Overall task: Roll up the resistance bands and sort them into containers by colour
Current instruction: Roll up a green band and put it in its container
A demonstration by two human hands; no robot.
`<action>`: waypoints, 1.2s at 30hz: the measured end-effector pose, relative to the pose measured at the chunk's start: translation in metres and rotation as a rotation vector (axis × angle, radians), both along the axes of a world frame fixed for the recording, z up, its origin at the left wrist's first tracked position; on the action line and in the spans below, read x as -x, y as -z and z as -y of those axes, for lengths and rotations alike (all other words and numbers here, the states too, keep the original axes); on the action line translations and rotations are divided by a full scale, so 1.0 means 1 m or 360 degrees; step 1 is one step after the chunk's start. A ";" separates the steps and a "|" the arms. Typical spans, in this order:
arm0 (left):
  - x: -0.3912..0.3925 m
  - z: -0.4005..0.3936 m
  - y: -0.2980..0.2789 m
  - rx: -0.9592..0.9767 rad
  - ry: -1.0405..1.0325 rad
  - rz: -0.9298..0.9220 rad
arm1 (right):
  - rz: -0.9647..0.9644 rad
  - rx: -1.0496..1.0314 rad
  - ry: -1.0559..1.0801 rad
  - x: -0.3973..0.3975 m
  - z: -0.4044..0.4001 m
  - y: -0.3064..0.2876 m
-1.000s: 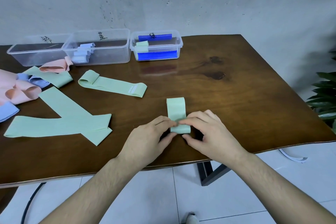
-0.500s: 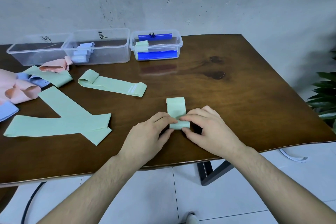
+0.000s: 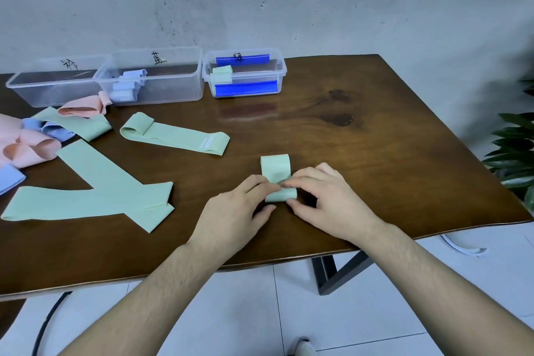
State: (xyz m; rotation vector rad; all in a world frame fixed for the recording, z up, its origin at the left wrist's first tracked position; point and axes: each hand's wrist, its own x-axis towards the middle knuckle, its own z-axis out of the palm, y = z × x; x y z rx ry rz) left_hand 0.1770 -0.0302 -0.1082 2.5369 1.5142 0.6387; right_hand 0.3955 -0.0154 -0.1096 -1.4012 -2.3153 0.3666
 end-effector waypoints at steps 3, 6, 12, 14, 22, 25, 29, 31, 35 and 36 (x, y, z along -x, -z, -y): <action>-0.001 -0.005 0.000 -0.0019 -0.0035 0.0007 | 0.0024 0.0019 -0.0006 -0.001 -0.001 -0.002; -0.002 -0.007 0.000 -0.0028 -0.0055 0.0029 | -0.0030 0.0057 0.0002 -0.002 -0.001 -0.002; 0.002 0.003 -0.001 -0.0037 0.0001 0.0063 | -0.0074 -0.0012 -0.0050 -0.001 0.008 -0.001; 0.004 0.009 0.000 -0.0048 0.0027 0.0062 | -0.0088 -0.0027 -0.0071 -0.001 0.017 0.000; 0.009 0.033 0.000 -0.0113 0.0089 0.0085 | -0.0185 -0.0058 -0.0099 -0.002 0.039 0.000; 0.010 0.034 0.001 -0.0072 0.0068 0.0067 | -0.0186 -0.0050 -0.0098 -0.001 0.041 0.003; 0.008 0.034 0.000 -0.0034 0.0026 0.0029 | -0.0192 -0.0128 -0.0075 -0.001 0.039 0.007; 0.007 0.034 0.000 -0.0043 0.0003 0.0035 | -0.0186 -0.0138 -0.0071 0.000 0.038 0.008; 0.005 0.034 0.001 -0.0043 -0.0028 0.0049 | -0.0188 -0.0141 -0.0086 0.002 0.036 0.008; 0.005 0.034 0.001 -0.0038 -0.0024 0.0055 | -0.0191 -0.0134 -0.0082 0.003 0.036 0.007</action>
